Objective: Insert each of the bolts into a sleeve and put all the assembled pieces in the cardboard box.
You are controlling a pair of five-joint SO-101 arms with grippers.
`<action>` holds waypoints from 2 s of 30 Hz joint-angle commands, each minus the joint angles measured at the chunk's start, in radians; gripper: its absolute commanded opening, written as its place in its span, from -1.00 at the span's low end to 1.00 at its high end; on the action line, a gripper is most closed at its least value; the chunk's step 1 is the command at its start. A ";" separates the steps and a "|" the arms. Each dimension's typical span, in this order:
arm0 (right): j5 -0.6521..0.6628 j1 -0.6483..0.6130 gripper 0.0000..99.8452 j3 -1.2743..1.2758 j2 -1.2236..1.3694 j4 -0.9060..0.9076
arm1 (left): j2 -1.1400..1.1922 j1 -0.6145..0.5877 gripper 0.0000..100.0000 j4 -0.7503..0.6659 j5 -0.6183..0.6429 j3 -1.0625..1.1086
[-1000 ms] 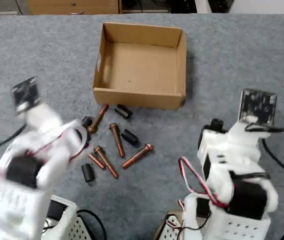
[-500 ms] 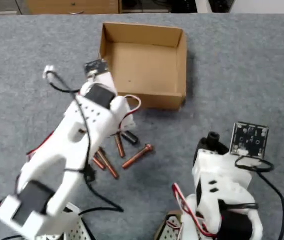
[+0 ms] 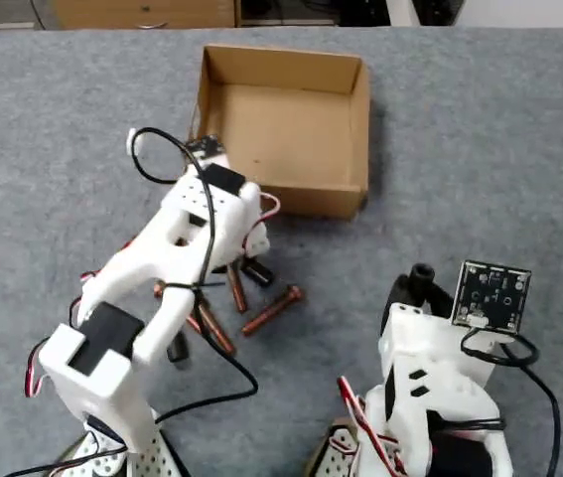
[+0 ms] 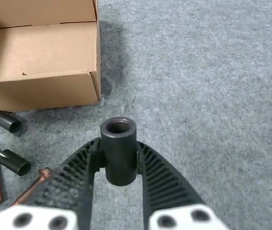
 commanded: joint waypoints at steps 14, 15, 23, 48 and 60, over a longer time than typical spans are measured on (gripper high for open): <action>-0.005 0.007 -1.00 0.012 0.005 -0.020 | -0.004 -0.055 -0.78 -0.029 -0.035 -0.049; -0.005 0.007 -1.00 0.012 0.005 -0.020 | -0.004 -0.055 -0.78 -0.029 -0.035 -0.046; -0.005 0.005 -1.00 0.012 0.004 -0.020 | 0.136 -0.055 -0.78 -0.028 -0.035 -0.057; -0.005 0.005 -1.00 0.012 0.004 -0.023 | 0.328 0.038 -0.96 0.037 -0.035 -0.097; -0.005 0.005 -1.00 0.010 -0.004 -0.020 | 0.323 -0.037 -0.96 0.112 -0.041 -0.195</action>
